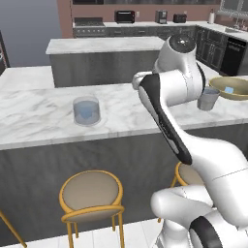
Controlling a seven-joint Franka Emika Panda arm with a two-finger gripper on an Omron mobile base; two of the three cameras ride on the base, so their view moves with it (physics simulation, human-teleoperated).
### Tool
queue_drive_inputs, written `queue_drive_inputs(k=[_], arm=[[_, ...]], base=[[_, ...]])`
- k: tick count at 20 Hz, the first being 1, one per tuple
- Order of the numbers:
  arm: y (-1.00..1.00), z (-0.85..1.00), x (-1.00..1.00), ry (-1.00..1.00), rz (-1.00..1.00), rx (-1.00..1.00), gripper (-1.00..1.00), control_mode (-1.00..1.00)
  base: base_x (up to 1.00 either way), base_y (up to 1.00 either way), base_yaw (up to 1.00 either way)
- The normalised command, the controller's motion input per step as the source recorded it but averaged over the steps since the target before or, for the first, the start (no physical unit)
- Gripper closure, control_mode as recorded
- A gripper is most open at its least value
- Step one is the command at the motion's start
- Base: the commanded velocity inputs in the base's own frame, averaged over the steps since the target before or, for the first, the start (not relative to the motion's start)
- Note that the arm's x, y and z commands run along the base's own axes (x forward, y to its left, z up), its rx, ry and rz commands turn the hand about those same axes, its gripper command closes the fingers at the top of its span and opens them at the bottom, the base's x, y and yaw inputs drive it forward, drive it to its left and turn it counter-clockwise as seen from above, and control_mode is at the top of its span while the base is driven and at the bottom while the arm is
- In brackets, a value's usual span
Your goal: There are four ice cubes in the ice bowl. Place two ice cubes in each glass of water.
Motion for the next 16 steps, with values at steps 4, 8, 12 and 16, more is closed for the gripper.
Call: queue_drive_inputs(k=[4,8,12,16], arm=[[-1.00,0.00,-0.01,0.11,-0.39,0.00,-1.00,-1.00],[-1.00,0.00,0.00,0.14,-0.38,0.01,-1.00,-1.00],[-1.00,0.00,0.00,0.15,-0.39,0.03,-1.00,-1.00],[-1.00,0.00,0.00,0.13,-0.37,0.06,-1.00,-1.00]], base=[[0.00,0.00,0.00],[0.00,0.00,0.00],[0.00,0.00,0.00],[0.00,0.00,0.00]])
